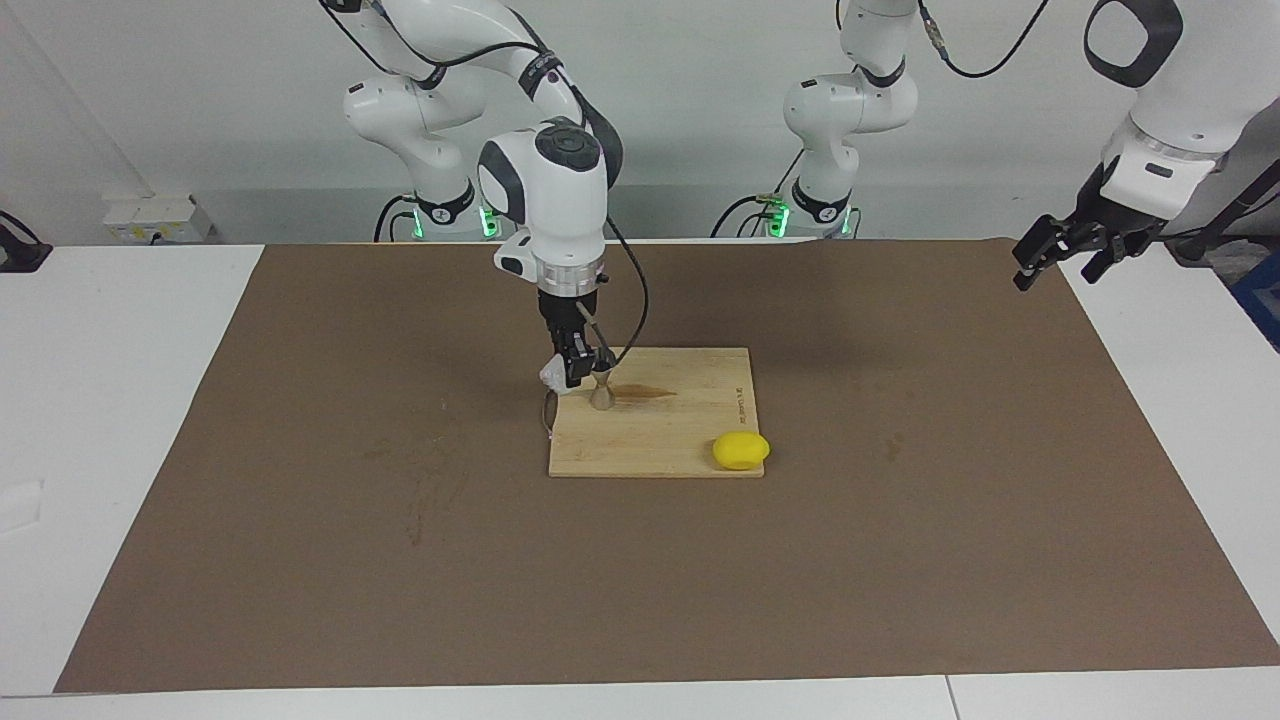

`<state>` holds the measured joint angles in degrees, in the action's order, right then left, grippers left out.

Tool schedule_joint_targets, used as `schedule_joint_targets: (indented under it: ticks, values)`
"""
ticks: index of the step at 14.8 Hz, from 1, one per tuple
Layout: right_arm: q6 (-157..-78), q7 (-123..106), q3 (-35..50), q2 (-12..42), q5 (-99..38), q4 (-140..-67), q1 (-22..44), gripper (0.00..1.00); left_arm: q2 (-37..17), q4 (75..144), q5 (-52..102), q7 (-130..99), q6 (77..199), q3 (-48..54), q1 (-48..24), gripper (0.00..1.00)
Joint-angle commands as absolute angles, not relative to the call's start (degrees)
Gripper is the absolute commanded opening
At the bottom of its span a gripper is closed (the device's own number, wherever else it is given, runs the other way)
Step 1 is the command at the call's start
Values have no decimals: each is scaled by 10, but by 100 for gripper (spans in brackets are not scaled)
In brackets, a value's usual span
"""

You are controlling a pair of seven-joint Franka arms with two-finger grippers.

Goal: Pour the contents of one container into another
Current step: 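Tilt the glass with the right gripper to pour into the metal cup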

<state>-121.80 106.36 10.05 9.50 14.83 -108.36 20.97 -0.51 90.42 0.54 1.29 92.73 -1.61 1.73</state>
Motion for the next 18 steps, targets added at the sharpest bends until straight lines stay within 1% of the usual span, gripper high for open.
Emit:
schedule_joint_targets:
  ticks: [1, 9, 12, 14, 18]
  values:
    - [-1203, 1078, 103, 87, 173, -1085, 220, 0, 2, 910, -4, 4, 921, -18, 4, 100]
    - [-1186, 1076, 103, 90, 171, -1076, 213, 0, 7, 915, 4, -23, 928, 4, 0, 100]
    - [-1186, 1073, 100, 90, 104, -1074, 201, 0, 6, 919, 4, -27, 932, 10, -1, 100]
    - [-1194, 1069, 100, 93, 54, -1074, 183, 0, 6, 919, 4, -26, 930, 10, 0, 100]
    - [-1194, 977, 100, 98, -61, -1078, 104, 0, 7, 918, 4, -26, 928, 9, 2, 100]
